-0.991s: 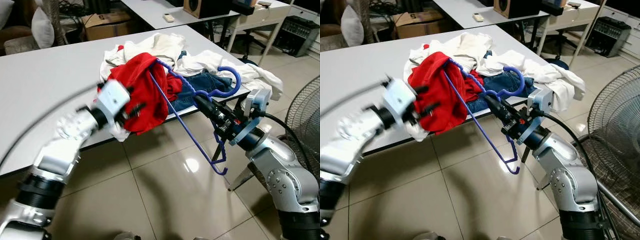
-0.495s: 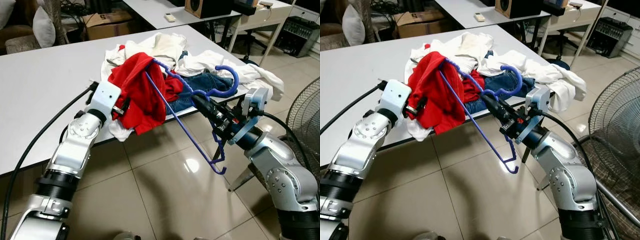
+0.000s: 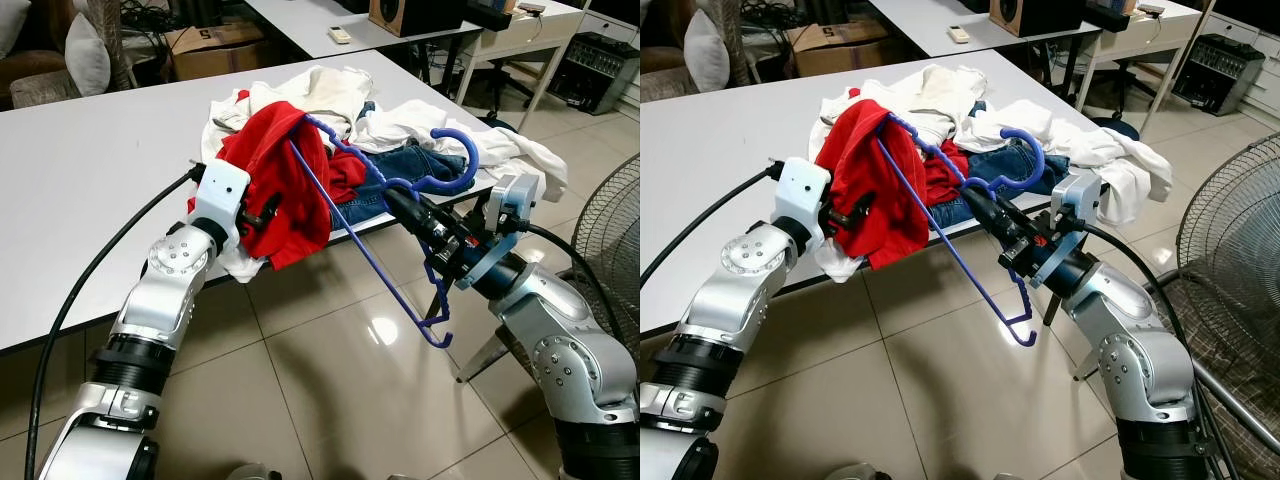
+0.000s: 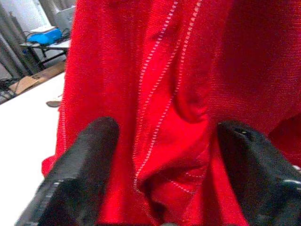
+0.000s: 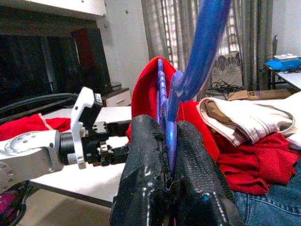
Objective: Hang hanger
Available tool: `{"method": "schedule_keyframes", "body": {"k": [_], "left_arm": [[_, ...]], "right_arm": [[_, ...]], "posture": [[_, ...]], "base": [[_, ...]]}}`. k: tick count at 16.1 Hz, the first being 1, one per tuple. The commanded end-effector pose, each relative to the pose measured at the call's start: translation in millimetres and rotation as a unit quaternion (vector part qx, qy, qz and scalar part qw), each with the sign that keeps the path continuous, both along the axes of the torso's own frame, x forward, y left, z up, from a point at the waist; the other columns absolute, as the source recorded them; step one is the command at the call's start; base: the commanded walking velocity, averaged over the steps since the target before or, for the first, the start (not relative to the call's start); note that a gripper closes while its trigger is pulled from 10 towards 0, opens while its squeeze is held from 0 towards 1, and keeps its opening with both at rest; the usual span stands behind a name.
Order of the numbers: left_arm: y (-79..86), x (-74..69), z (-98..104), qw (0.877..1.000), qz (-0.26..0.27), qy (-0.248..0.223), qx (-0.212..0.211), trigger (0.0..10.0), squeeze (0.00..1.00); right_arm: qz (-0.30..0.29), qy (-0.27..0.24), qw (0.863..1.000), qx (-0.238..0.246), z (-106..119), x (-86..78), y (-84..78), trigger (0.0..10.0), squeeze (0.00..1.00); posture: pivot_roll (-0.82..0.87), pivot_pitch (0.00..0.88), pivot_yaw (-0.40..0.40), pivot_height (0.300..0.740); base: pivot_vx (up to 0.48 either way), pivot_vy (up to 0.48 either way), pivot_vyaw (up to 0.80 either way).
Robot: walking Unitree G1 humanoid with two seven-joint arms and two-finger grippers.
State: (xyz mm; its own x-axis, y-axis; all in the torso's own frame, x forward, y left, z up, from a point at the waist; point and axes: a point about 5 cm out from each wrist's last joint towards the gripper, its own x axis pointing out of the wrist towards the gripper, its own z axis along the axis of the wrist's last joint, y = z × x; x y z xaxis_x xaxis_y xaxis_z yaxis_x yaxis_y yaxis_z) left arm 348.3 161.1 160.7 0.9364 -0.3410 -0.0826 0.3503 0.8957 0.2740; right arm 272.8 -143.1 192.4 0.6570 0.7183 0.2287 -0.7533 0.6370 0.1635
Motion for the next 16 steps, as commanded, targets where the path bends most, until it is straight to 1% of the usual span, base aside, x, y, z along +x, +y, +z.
{"method": "schedule_keyframes", "body": {"k": [1,4,7,10,11,13,16], "left_arm": [[3.0,1.9,1,1.0,0.003,0.005,-0.013,0.0,0.0],[5.6,2.3,1,0.999,0.001,0.015,-0.033,0.0,0.0],[6.1,-0.3,0,0.998,-0.027,0.028,-0.04,0.0,0.0],[4.9,-4.2,0,0.995,-0.07,0.038,-0.053,0.0,0.0],[6.7,-4.9,-1,0.995,-0.078,0.044,-0.052,0.0,0.0],[9.1,-6.6,0,0.989,-0.114,0.053,-0.072,0.0,0.0],[13.1,-6.6,-2,0.986,-0.131,0.066,-0.083,0.0,0.0]], "right_arm": [[-0.002,-0.014,1.0,0.003,5,-1.5,-0.9,10.0,0.0],[0.001,-0.016,1.0,0.001,5,-1.1,1.2,10.0,0.0],[0.0,-0.015,1.0,0.0,4,-1.6,1.7,10.0,0.0],[-0.002,-0.014,1.0,-0.001,4,-2.3,1.0,10.0,0.0],[-0.003,-0.014,1.0,-0.001,3,-2.5,0.8,10.0,0.0],[-0.003,-0.013,1.0,-0.002,3,-2.6,0.1,10.0,0.0],[-0.003,-0.012,1.0,-0.003,3,-2.7,-0.2,10.0,0.0]], "posture": [[-0.09,0.0,0.04,0.74],[-0.09,0.0,0.041,0.74],[-0.09,0.0,0.042,0.74],[-0.09,0.001,0.043,0.74],[-0.09,0.002,0.042,0.74],[-0.09,0.003,0.041,0.74],[-0.09,0.003,0.044,0.74]], "base": [[0.0,0.0,0.0],[0.0,0.0,0.0],[0.0,0.0,0.0],[0.0,0.0,0.0],[0.0,0.0,0.0],[0.0,0.0,0.0],[0.0,0.0,0.0]]}}
